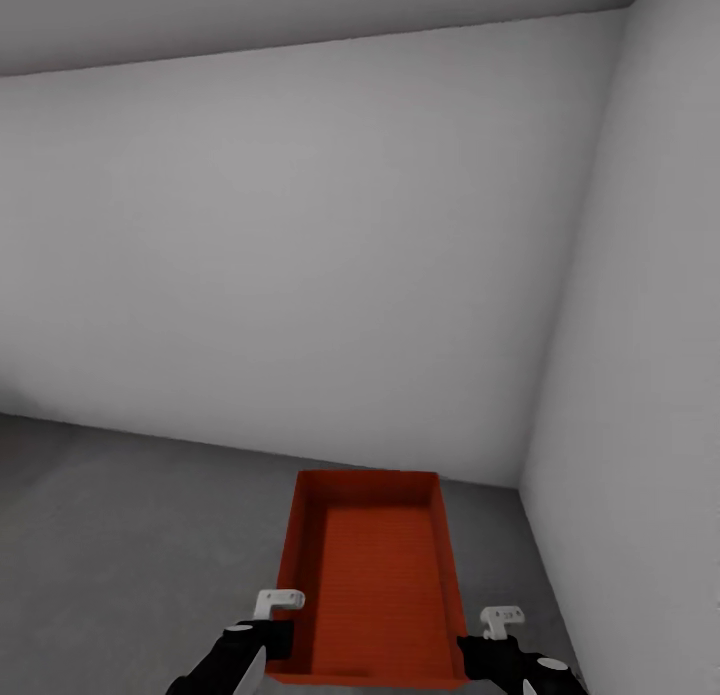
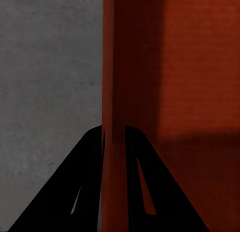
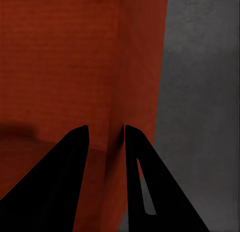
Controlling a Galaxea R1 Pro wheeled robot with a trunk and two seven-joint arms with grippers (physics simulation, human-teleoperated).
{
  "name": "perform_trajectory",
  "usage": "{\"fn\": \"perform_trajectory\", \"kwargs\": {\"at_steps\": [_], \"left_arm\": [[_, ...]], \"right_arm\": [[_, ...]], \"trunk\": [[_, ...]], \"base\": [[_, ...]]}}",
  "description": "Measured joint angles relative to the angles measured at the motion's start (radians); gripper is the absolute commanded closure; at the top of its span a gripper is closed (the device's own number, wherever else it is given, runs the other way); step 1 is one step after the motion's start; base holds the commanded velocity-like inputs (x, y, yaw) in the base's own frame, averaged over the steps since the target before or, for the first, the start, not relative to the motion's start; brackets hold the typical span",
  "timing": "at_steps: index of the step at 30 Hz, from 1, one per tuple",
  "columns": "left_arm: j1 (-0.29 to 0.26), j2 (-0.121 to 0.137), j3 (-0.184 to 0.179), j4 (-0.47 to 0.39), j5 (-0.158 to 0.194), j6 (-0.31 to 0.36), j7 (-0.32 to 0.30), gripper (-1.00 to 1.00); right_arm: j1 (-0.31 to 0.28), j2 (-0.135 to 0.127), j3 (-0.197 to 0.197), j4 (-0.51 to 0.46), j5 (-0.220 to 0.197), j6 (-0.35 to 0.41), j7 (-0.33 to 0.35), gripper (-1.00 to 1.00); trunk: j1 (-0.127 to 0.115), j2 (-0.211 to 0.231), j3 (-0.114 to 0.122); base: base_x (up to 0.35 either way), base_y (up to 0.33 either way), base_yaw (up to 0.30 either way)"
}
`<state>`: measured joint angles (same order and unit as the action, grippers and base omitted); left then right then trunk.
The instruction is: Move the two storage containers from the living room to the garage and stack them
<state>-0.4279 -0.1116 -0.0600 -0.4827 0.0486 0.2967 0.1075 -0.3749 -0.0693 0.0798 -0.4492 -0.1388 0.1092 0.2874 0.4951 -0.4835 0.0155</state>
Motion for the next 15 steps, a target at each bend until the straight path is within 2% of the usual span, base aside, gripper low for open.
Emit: {"fn": "perform_trajectory", "kwargs": {"at_steps": [8, 15], "left_arm": [[0.000, 0.000, 0.000, 0.000, 0.000, 0.000, 0.000, 1.00], [0.000, 0.000, 0.000, 0.000, 0.001, 0.000, 0.000, 1.00]], "right_arm": [[0.000, 0.000, 0.000, 0.000, 0.000, 0.000, 0.000, 1.00], [0.000, 0.000, 0.000, 0.001, 0.000, 0.000, 0.000, 1.00]], "trunk": [[0.000, 0.000, 0.003], [0.000, 0.000, 0.003]], "base": [[0.323, 0.000, -0.276], [0.323, 0.000, -0.056]]}}
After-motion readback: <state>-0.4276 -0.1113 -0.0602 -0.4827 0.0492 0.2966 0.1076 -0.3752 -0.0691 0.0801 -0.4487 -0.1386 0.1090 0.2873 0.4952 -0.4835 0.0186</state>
